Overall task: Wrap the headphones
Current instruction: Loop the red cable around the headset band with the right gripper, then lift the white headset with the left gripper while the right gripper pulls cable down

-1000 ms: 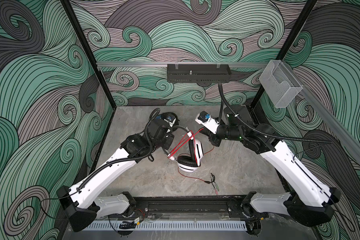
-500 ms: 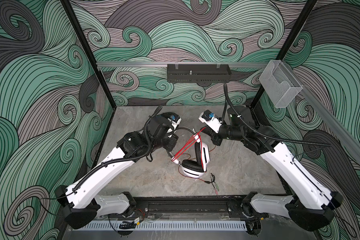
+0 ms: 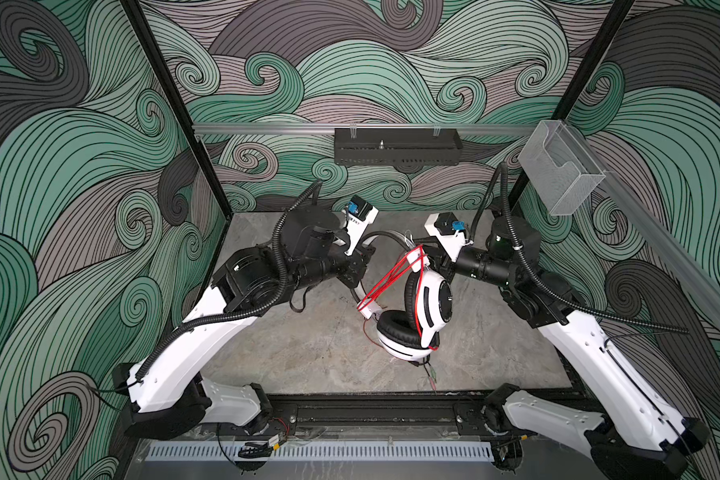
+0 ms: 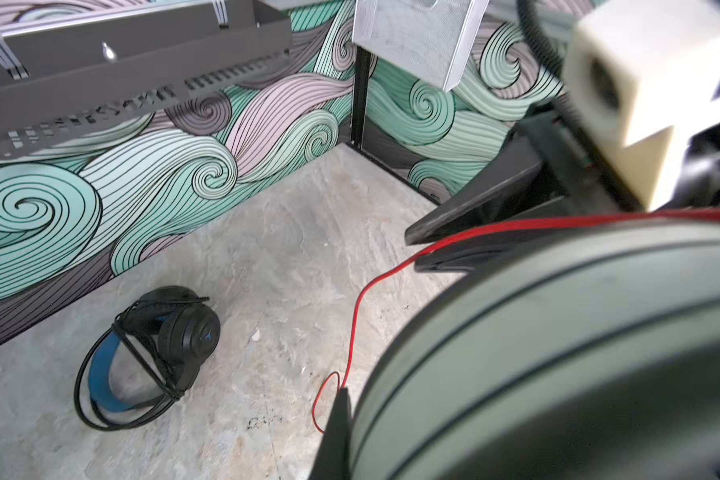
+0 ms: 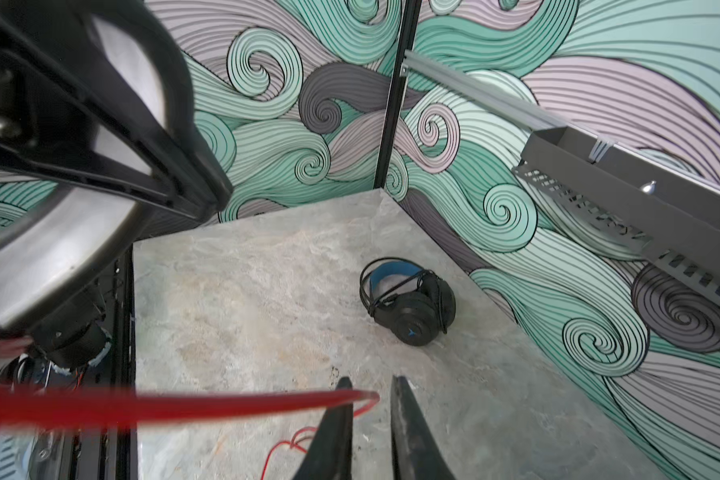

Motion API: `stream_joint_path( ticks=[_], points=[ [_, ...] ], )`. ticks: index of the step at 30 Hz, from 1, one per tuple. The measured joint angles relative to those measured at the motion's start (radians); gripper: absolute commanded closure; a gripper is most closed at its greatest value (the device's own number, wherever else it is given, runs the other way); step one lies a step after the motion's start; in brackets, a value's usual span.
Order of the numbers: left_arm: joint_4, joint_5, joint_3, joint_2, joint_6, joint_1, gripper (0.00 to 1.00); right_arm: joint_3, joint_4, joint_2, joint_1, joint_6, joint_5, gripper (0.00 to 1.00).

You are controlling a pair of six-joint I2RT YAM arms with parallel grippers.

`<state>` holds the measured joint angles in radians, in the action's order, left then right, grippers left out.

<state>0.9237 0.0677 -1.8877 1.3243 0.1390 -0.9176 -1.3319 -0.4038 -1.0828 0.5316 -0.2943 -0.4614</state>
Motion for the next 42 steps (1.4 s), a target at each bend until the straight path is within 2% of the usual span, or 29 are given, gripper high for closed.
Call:
stream_joint_path(
  ticks=[7, 13, 23, 31, 32, 36, 37, 42],
  points=[
    [-0.013, -0.026, -0.089, 0.042, 0.05, -0.001, 1.0, 0.122, 0.219, 0.023, -0.024, 0.142, -0.082, 0.62],
    [-0.051, -0.028, -0.149, 0.084, 0.084, -0.002, 1.0, 0.256, 0.421, 0.023, -0.026, 0.313, -0.144, 0.62],
    [-0.17, -0.029, -0.195, 0.133, 0.177, 0.006, 1.0, 0.473, 0.596, 0.036, -0.025, 0.467, -0.186, 0.63],
    [-0.2, -0.032, -0.228, 0.169, 0.227, 0.023, 1.0, 0.566, 0.707, 0.018, -0.019, 0.561, -0.251, 0.7],
    [-0.201, -0.032, -0.233, 0.171, 0.233, 0.027, 1.0, 0.575, 0.719, 0.018, -0.018, 0.566, -0.256, 0.73],
    [-0.217, -0.032, -0.242, 0.174, 0.264, 0.043, 1.0, 0.592, 0.762, -0.008, -0.006, 0.598, -0.297, 0.96],
    [-0.22, -0.031, -0.242, 0.173, 0.272, 0.05, 1.0, 0.591, 0.764, -0.019, 0.0, 0.601, -0.309, 0.99],
    [-0.227, -0.009, -0.227, 0.173, 0.333, 0.108, 1.0, 0.582, 0.721, -0.027, 0.046, 0.566, -0.329, 1.0]
  ],
)
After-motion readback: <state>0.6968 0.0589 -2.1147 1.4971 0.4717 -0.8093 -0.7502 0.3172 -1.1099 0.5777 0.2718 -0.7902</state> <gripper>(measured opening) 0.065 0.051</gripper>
